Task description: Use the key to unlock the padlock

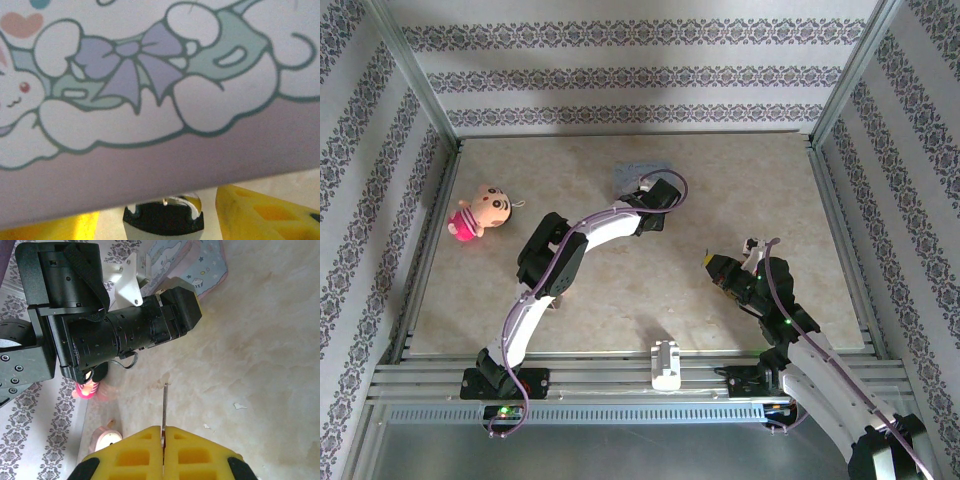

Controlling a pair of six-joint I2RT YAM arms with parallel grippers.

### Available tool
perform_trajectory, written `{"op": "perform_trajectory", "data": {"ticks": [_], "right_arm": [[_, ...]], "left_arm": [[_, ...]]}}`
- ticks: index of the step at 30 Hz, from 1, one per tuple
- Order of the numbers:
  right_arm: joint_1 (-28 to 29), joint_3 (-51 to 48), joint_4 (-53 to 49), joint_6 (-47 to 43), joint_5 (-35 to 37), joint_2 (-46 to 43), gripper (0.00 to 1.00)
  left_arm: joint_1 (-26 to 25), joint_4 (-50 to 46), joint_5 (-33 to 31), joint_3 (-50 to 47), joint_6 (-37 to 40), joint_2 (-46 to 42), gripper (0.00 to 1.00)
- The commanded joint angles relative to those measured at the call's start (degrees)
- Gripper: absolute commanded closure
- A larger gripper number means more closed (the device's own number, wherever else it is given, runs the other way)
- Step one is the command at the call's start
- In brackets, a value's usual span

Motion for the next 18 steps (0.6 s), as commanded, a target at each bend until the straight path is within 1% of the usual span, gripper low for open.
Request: {"op": "perform_trajectory", "data": {"ticks": [1, 12, 18], "right_arm": [[-0.4, 0.4, 0.3, -0.6, 0.8, 0.4, 1.0], [-0.5, 1.0, 0.5, -1.2, 0.2, 2.0, 1.0], [-0.4, 0.7, 0.6, -1.2, 0.3, 1.6, 1.0]], "left_arm": [[0.6, 3.1, -0.4, 1.6, 0.1, 1.1, 0.39], [0.6, 6.5, -3.7, 0.9, -0.5, 1.7, 0.47], [0.7, 7.7, -5.4, 0.2, -1.6, 2.4, 0.49]]}}
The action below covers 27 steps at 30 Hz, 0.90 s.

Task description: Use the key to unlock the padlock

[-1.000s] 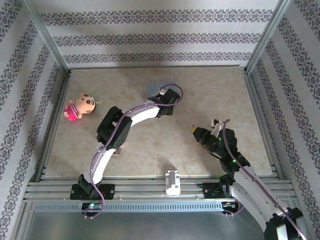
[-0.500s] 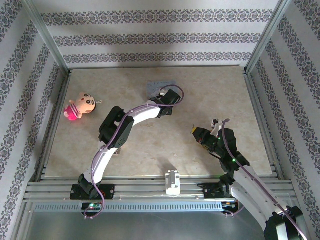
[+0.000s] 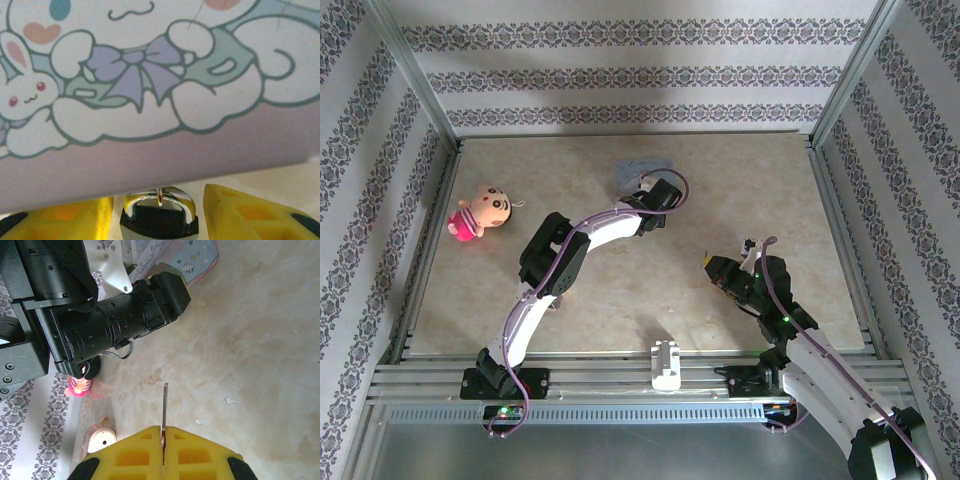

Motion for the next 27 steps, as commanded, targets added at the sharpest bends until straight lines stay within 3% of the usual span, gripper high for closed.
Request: {"op": "perform_trajectory", "data": {"ticks": [1, 6, 20, 27], "right_arm": [[-0.5, 0.6, 0.6, -1.1, 0.3, -0.6, 1.0], [-0.5, 0.1, 0.6, -0.9, 0.4, -1.4, 1.0], [-0.6, -0.6, 0.3, -0.8, 0.7, -2.4, 1.0], [-0.6, -0.6, -1.0, -1.9, 0.5, -1.9, 1.0]], "left_arm": [[0.7, 2.5, -2.4, 0.2, -1.6, 1.4, 0.49], [1.0, 2.6, -1.6, 0.2, -2.7, 1.7, 0.5], [1.5, 2.9, 0.0, -0.3, -3.1, 1.1, 0.84], [0.9, 3.0, -0.5, -6.0, -5.7, -3.3, 1.0]]}}
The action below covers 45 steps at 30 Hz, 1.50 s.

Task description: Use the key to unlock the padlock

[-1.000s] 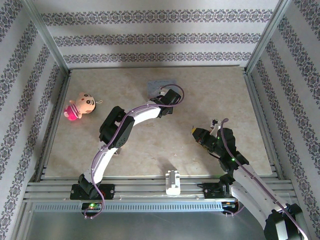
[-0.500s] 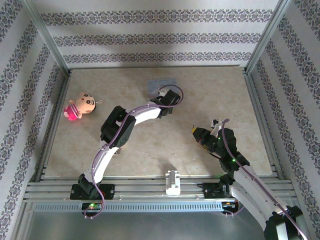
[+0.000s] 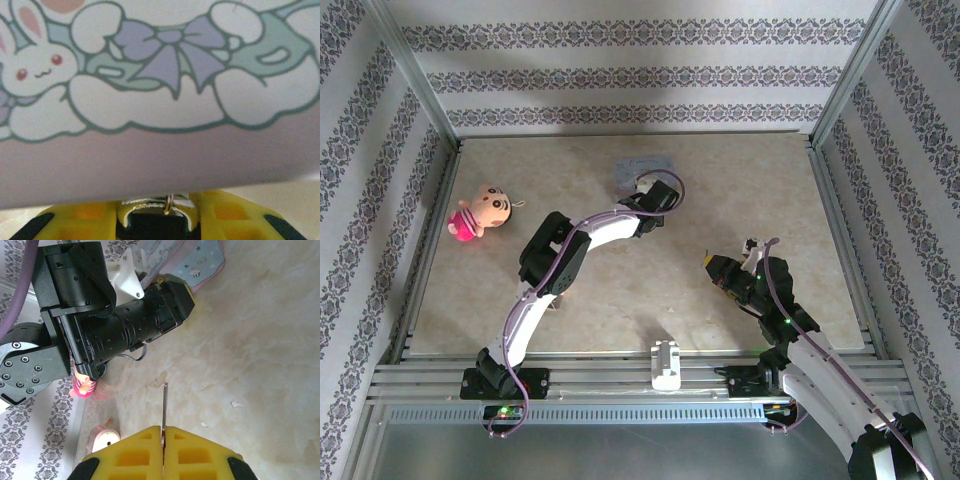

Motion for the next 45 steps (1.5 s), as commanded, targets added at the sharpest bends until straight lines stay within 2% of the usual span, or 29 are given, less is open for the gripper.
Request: {"op": "perform_trajectory", "data": {"ticks": [1, 9, 13, 20, 23, 24, 27, 31, 34, 37, 41, 42, 45], "right_arm": [[-0.6, -0.7, -0.9, -1.7, 0.3, 0.1, 1.0], [0.5, -1.2, -2.5, -2.6, 0.5, 0.0, 1.0], [2.9, -0.9, -5.4, -3.7, 2.6, -0.2, 1.0], [9.1, 0.0, -9.1, -4.7, 8.9, 0.4, 1.0], [11.5, 0.6, -10.3, -5.2, 11.3, 1.9, 1.0], [12.0, 0.6, -10.2, -5.3, 11.7, 2.5, 1.0], [13.2, 0.6, -9.7, -5.8, 12.5, 4.5, 1.0], [13.8, 0.4, -8.4, -6.5, 13.0, 6.1, 1.0], [13.8, 0.3, -8.4, -6.6, 13.7, 5.7, 1.0], [13.8, 0.1, -8.6, -6.6, 14.2, 4.7, 1.0], [13.7, 0.1, -9.5, -6.9, 14.6, 3.7, 1.0], [13.7, 0.1, -9.5, -6.9, 14.6, 3.6, 1.0], [13.5, 0.1, -9.4, -7.0, 14.7, 3.5, 1.0]], "left_arm": [[-0.1, -0.6, -0.7, -4.7, -3.0, -4.0, 1.0], [-2.6, 1.3, -1.1, -18.4, -10.9, -14.7, 1.0], [-5.7, 1.8, 0.1, -24.0, -14.8, -19.0, 1.0], [-12.8, 1.1, 1.4, -27.3, -19.3, -21.4, 1.0], [-14.1, 0.1, 1.8, -26.6, -20.2, -20.6, 0.99], [-14.1, -0.1, 2.1, -26.5, -20.5, -20.4, 0.96], [-14.1, 0.0, 1.8, -26.6, -20.6, -20.3, 0.79], [-14.1, 0.9, 2.2, -26.7, -20.1, -20.2, 0.61], [-13.8, 0.7, 1.4, -26.5, -19.5, -20.0, 0.57], [-13.6, 0.0, 0.2, -25.7, -18.7, -19.9, 0.47], [-13.5, -0.4, -2.5, -24.3, -16.6, -19.1, 0.44], [-13.4, -0.5, -3.1, -23.8, -15.9, -18.8, 0.4], [-13.4, -0.8, -4.4, -22.8, -14.7, -17.9, 0.37]]}}
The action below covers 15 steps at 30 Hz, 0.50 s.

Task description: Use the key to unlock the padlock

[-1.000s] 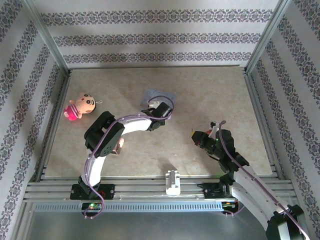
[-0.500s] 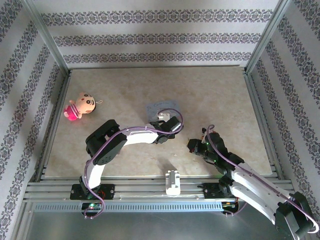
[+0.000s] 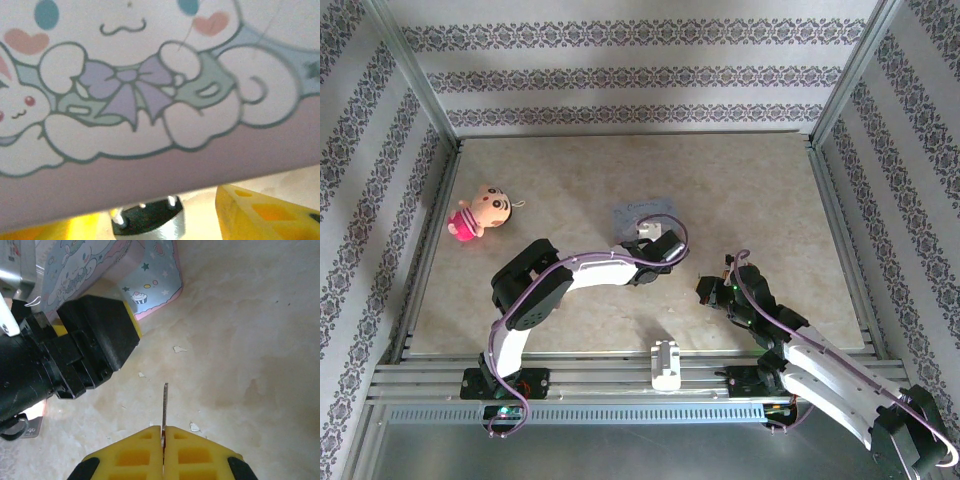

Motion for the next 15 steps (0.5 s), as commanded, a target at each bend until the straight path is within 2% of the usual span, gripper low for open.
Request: {"op": "perform_trajectory", "data": {"ticks": [1, 8, 15], "right_arm": [[0.2, 0.6, -0.1, -1.2, 1.6, -0.5, 1.0], [-0.3, 1.0, 0.1, -1.6, 1.2, 0.0, 1.0], [-1.1, 0.9, 0.2, -1.6, 0.8, -0.7, 1.0]], "left_arm": [[1.0, -1.6, -4.2, 2.6, 2.4, 1.3, 0.37], [1.6, -3.9, -4.3, 5.5, 1.2, 3.6, 0.37], [1.7, -8.0, -7.5, 6.5, -4.0, 4.5, 0.46]]}}
